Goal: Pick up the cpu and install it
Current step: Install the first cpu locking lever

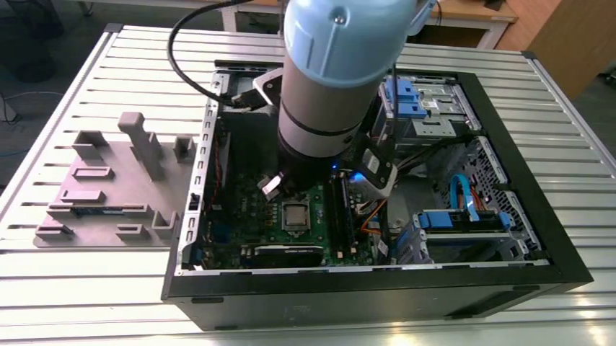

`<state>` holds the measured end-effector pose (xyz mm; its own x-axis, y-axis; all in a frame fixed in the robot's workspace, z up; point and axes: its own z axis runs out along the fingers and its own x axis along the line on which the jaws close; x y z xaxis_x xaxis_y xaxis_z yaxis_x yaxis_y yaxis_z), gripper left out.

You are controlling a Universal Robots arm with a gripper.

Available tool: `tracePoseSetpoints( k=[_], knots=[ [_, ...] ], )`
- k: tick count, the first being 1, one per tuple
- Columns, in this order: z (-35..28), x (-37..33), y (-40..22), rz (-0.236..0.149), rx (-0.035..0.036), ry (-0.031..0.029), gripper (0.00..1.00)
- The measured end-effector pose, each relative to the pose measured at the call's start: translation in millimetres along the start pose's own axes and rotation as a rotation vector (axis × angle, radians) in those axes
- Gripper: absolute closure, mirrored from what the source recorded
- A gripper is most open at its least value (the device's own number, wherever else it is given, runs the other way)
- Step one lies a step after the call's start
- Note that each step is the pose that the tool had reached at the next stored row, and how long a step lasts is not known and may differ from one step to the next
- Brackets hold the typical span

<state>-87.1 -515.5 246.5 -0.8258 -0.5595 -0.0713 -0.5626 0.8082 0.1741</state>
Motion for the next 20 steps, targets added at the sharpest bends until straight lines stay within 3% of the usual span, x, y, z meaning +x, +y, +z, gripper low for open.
tracePoseSetpoints(
  k=[3, 9, 15, 20],
  knots=[
    [-7.1, -0.5, 1.3, 0.000, 0.0000, 0.0001, 0.89],
    [-7.7, -0.6, 1.4, 0.000, 0.0001, 0.0002, 0.89],
    [-24.9, -2.0, 4.4, 0.000, -0.0014, -0.0010, 0.89],
    [-24.6, -3.6, 5.5, 0.000, -0.0016, -0.0011, 0.89]
  ],
)
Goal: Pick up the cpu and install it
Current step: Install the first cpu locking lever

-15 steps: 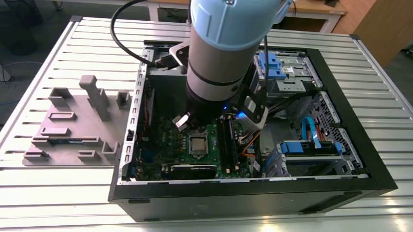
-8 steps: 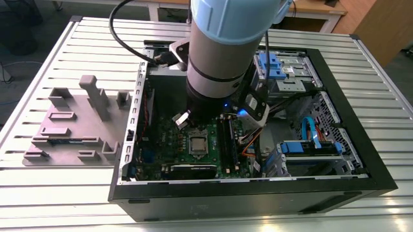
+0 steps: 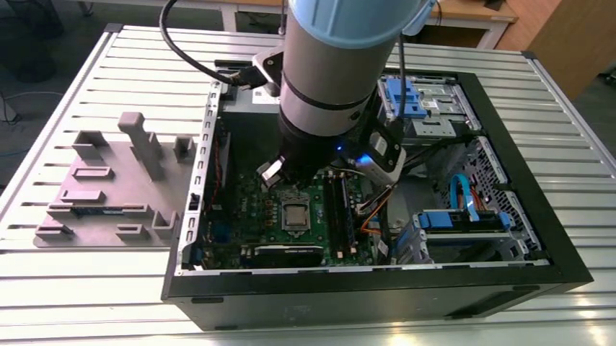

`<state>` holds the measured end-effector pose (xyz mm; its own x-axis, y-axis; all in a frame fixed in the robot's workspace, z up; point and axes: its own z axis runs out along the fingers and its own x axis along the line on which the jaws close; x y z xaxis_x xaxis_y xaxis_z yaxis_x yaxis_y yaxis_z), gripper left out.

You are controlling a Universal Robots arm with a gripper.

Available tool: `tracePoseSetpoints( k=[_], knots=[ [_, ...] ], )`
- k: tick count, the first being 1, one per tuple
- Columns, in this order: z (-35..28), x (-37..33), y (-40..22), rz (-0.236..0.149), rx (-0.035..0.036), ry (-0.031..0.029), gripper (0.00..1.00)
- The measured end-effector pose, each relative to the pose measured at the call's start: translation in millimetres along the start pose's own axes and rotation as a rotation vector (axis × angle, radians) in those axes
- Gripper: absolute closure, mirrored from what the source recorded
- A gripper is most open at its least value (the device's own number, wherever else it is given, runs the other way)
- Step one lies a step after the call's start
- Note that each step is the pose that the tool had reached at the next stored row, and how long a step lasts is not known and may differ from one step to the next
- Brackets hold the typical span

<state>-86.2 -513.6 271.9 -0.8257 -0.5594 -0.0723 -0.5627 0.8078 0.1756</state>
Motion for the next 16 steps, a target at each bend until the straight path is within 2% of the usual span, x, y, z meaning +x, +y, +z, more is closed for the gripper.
tracePoseSetpoints(
  k=[7, 16],
  knots=[
    [1.1, -8.1, 1.4, 0.000, -0.0016, -0.0011, 0.89],
    [1.8, -21.7, -0.7, 0.000, -0.0036, -0.0024, 0.89]
  ],
)
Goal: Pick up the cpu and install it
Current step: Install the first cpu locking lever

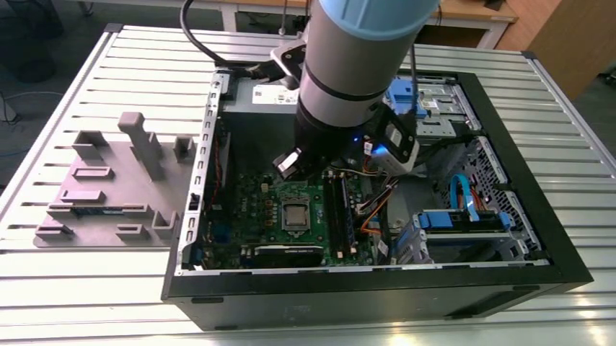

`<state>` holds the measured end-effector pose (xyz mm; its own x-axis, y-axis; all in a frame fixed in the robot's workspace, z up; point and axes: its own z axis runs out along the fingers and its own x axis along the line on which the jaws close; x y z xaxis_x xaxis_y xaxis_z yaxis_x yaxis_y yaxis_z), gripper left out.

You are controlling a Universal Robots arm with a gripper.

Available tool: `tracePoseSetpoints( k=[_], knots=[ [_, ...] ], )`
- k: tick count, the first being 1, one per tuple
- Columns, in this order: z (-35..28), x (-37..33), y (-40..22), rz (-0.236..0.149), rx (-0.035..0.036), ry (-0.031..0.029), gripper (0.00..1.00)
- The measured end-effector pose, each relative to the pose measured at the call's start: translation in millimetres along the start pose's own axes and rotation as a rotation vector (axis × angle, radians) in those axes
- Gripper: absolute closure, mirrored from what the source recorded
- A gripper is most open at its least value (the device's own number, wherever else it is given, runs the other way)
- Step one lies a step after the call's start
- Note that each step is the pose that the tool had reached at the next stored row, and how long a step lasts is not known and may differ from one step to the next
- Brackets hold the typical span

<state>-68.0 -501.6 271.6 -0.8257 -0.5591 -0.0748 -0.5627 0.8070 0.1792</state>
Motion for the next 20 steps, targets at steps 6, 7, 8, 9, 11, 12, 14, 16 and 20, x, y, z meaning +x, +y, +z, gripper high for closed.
tracePoseSetpoints(
  k=[6, 7, 8, 9, 11, 12, 14, 16, 20],
  knots=[
    [1.0, -11.6, -0.5, 0.000, -0.0002, -0.0001, 0.89],
    [1.2, -13.7, -0.3, 0.000, -0.0001, 0.0000, 0.89],
    [1.6, -16.0, 0.2, 0.000, -0.0002, -0.0001, 0.89],
    [2.0, -18.0, 1.2, 0.000, -0.0002, -0.0001, 0.89],
    [3.2, -21.1, 3.3, 0.000, -0.0001, -0.0001, 0.89],
    [4.0, -22.3, 4.4, 0.000, -0.0001, -0.0001, 0.89],
    [6.2, -24.4, 6.6, -0.001, -0.0002, 0.0000, 0.89],
    [9.1, -26.0, 8.2, -0.001, -0.0002, 0.0001, 0.89],
    [9.8, -26.5, 8.3, -0.002, -0.0002, 0.0003, 0.89]
  ],
)
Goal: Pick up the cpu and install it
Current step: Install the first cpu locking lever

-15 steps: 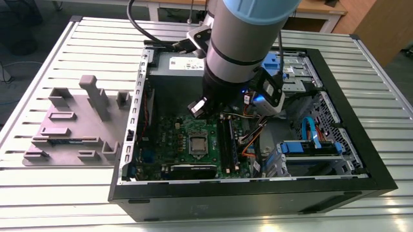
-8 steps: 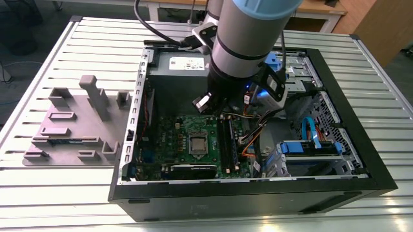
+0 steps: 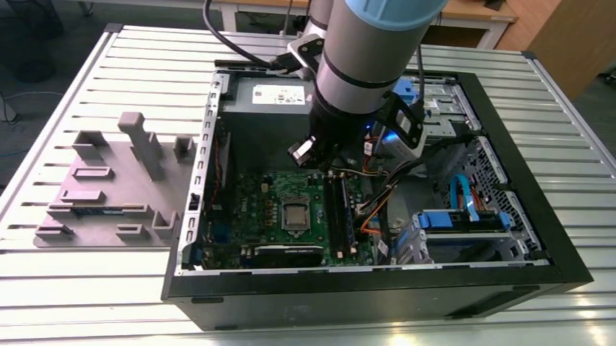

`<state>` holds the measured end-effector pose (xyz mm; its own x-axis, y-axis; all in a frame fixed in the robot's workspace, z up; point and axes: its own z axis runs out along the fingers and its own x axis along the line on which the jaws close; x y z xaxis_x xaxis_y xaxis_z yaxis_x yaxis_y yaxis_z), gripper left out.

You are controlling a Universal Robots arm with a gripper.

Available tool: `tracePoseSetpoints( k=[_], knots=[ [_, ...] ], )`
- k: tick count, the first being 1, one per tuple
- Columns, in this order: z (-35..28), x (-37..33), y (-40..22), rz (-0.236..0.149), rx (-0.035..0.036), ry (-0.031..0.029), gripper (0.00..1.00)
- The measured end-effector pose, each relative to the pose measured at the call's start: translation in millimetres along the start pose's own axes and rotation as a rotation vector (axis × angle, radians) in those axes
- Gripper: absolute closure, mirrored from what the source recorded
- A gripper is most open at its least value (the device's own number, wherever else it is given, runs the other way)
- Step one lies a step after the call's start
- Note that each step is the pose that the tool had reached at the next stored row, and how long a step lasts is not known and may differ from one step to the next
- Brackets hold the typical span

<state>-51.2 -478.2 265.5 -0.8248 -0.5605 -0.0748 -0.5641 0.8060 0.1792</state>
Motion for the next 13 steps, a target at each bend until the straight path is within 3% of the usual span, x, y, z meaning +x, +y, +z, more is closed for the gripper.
tracePoseSetpoints(
  k=[5, 13],
  knots=[
    [1.8, -5.4, 0.1, -0.001, -0.0001, 0.0002, 0.89],
    [14.0, -8.2, 1.2, -0.005, -0.0001, 0.0013, 0.89]
  ],
)
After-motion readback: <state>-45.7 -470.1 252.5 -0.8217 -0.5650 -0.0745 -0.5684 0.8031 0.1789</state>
